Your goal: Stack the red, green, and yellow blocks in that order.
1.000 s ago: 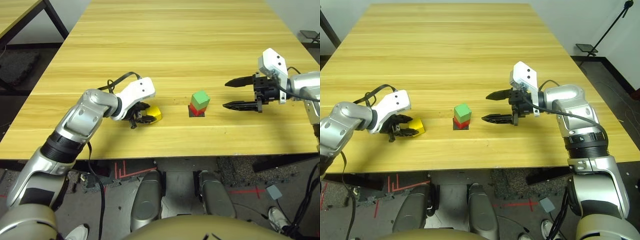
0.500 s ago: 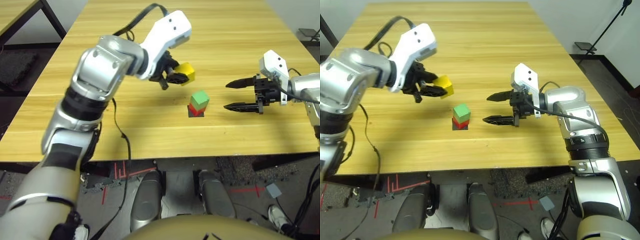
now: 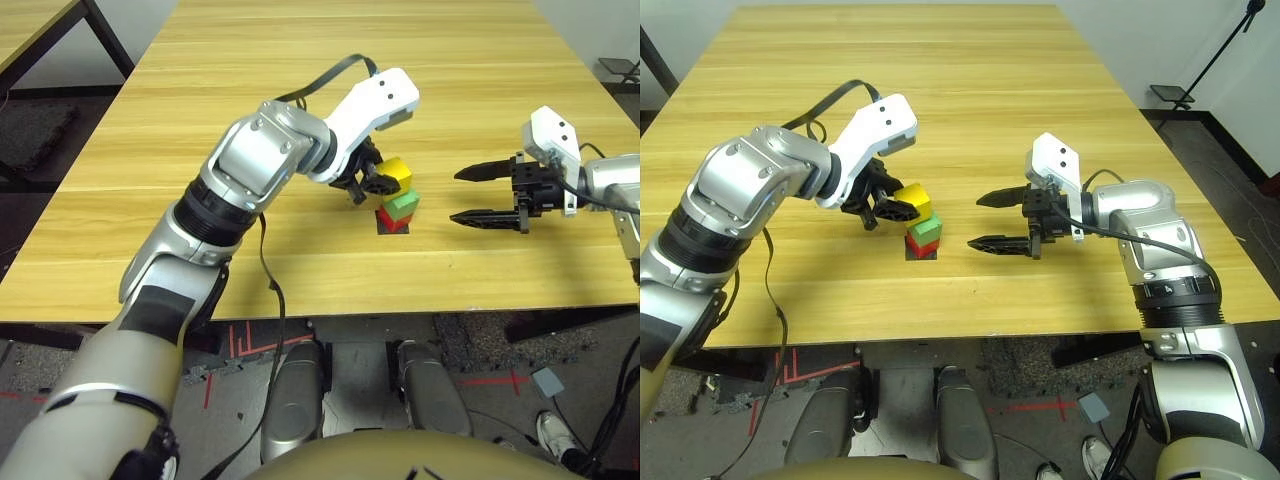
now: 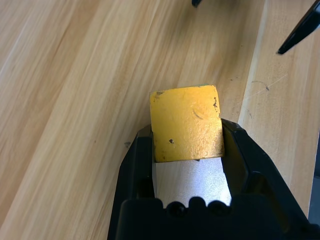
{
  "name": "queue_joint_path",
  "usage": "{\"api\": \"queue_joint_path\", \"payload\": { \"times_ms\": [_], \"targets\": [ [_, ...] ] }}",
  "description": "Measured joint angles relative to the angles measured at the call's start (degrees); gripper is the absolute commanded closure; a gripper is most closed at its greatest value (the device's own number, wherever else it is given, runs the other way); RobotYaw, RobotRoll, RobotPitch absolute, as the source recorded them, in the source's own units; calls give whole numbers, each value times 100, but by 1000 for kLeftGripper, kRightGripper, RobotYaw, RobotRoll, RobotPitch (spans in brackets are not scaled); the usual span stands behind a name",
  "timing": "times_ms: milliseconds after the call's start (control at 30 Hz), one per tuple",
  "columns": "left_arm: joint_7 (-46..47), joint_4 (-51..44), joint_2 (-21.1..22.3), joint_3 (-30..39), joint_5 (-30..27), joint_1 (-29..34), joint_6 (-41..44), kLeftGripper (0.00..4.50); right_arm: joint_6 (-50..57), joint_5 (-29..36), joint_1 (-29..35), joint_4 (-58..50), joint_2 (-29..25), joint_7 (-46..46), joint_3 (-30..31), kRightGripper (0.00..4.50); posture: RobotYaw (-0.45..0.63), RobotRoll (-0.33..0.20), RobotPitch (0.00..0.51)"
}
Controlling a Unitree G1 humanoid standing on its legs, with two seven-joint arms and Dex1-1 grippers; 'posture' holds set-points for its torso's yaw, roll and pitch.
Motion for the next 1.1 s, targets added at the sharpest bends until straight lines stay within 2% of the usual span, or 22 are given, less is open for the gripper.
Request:
{"api": "queue_joint_path", "payload": {
  "times_ms": [600,1100],
  "targets": [
    [148,367,-278,-123,9,-180,-196,2560,78,2,126,-58,0,-64,-6,0,196,27,110],
    [9,180,-130,-307,5,-452,-182,2560,61,-1,128,-24,67,-118,-5,0,214,40,95]
  ]
}}
